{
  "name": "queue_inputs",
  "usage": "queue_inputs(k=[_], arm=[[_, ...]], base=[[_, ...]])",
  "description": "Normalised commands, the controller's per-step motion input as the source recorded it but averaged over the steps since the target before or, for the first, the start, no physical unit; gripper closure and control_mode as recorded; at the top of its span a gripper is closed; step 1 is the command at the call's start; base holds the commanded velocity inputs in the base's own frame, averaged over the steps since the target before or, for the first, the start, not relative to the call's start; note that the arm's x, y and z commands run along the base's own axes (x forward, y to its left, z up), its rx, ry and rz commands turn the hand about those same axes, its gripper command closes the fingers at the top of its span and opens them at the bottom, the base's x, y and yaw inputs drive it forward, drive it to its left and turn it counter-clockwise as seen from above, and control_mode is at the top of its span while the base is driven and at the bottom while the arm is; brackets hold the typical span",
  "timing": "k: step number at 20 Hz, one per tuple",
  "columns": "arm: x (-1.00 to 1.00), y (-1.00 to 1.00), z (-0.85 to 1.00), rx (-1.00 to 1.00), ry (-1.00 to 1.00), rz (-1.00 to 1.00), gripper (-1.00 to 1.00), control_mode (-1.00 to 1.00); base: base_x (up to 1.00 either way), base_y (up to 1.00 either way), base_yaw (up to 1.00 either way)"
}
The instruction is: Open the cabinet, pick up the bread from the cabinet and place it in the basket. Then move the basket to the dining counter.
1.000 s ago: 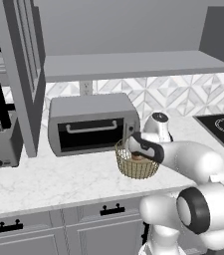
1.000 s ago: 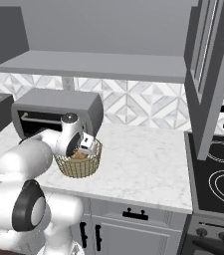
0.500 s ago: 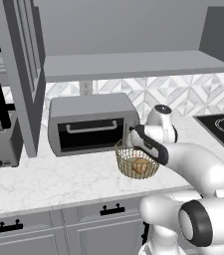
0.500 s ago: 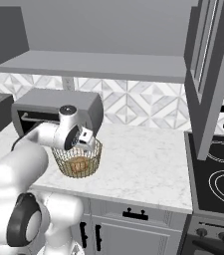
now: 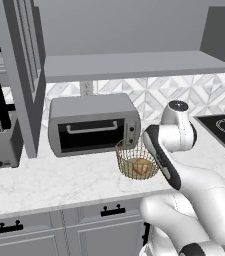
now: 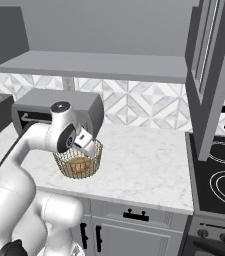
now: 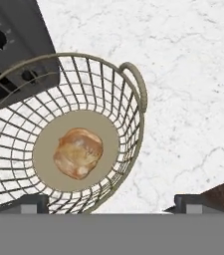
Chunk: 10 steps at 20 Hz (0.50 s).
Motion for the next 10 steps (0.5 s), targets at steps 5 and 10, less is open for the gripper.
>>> queue_inputs(k=[5,10], arm=[[-0.46,-0.49,0.12,0.33,0.02,-0.21,-1.00,-1.00],[-0.05,-0.21,-0.01,0.15,0.09,-0.06,-1.00,-1.00]], base=[[0.00,0.00,0.00],[0.00,0.00,0.00]])
